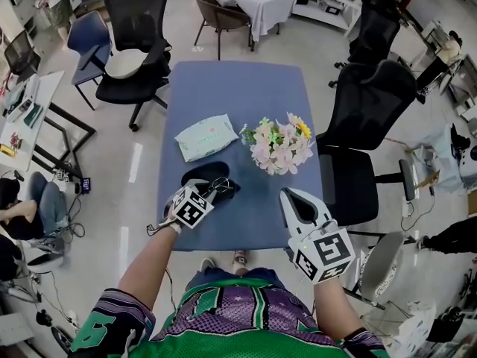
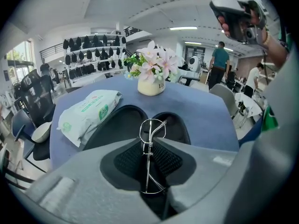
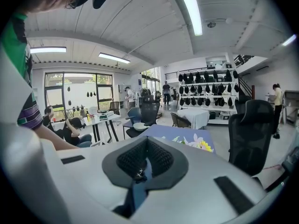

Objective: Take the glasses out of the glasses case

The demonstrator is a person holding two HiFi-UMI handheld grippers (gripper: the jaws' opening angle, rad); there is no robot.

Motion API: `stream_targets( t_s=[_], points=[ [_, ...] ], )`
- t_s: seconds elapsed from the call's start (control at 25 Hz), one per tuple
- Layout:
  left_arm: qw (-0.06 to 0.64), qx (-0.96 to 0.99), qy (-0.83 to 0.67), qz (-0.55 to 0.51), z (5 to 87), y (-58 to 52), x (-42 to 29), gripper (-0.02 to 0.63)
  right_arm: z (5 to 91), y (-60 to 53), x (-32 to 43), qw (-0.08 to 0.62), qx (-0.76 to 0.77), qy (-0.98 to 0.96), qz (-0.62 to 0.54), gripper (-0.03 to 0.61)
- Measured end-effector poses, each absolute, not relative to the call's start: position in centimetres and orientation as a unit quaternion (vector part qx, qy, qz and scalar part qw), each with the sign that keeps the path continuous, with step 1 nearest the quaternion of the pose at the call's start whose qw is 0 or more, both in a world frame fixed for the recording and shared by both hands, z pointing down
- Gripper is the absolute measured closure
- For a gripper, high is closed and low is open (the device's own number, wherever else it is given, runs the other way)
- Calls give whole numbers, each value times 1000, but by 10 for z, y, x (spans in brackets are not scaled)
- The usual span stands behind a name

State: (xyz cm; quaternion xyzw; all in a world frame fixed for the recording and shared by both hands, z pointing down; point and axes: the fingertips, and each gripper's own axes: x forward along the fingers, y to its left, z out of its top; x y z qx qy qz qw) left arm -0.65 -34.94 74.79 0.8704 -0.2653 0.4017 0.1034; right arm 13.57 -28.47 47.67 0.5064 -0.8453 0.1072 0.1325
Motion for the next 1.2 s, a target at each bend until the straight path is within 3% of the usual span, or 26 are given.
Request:
stream_targets(
  t_s=[0.4, 1.2],
  points=[
    [113, 871, -255, 405, 746, -349, -9, 591, 474, -282, 137, 129, 508, -844, 110, 577],
    [87, 874, -275, 392, 721, -346, -7, 597, 461, -275, 139, 114, 516, -843, 101, 578]
  ],
)
